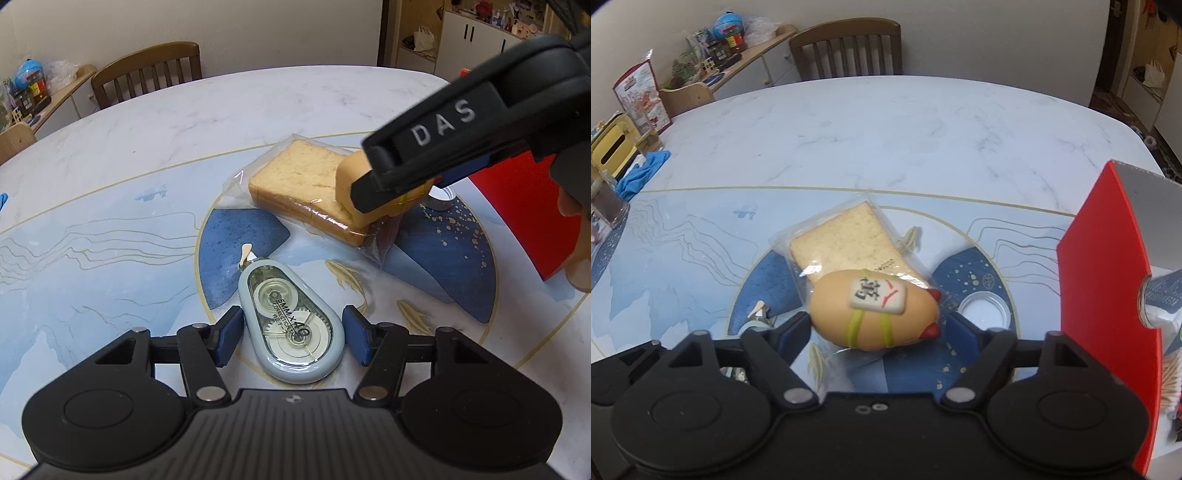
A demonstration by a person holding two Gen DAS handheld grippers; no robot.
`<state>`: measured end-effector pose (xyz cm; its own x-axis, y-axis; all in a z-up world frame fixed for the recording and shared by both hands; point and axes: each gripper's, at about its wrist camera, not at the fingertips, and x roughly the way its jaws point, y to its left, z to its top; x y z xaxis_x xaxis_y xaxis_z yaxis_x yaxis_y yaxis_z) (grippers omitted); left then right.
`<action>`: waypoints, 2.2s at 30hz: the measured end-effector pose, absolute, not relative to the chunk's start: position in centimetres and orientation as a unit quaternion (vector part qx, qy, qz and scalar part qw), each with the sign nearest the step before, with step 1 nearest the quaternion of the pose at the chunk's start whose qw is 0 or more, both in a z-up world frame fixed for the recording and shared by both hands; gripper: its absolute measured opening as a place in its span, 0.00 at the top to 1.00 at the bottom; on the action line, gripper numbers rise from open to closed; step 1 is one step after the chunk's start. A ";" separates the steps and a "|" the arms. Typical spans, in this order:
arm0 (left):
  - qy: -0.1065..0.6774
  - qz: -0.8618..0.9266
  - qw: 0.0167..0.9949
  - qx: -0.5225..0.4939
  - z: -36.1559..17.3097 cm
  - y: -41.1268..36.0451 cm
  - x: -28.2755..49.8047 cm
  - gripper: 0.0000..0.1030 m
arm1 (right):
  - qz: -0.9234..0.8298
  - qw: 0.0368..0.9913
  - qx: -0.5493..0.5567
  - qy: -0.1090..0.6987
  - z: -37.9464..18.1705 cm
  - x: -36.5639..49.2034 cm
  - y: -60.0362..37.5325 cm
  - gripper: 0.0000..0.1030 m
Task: Organize objects
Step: 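Close the left tool on the white correction tape while the right tool grips the bagged bun, then lift the correction tape and bun and carry both over the shoebox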
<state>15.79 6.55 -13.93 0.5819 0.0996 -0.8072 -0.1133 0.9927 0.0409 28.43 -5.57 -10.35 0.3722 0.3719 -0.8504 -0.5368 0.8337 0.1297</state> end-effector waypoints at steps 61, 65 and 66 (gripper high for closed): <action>0.398 -0.059 0.914 -0.043 -1.9 -5.0 16.1 0.44 | 0.244 0.872 0.004 0.424 -1.0 23.9 -28.8 0.34; 0.393 -0.076 0.916 -0.032 -1.5 -7.0 17.3 0.44 | 0.229 0.878 0.003 0.421 -1.0 24.3 -31.1 0.34; 0.392 -0.081 0.916 -0.030 -1.4 -7.6 17.7 0.44 | 0.225 0.880 0.000 0.419 -1.0 24.4 -31.6 0.34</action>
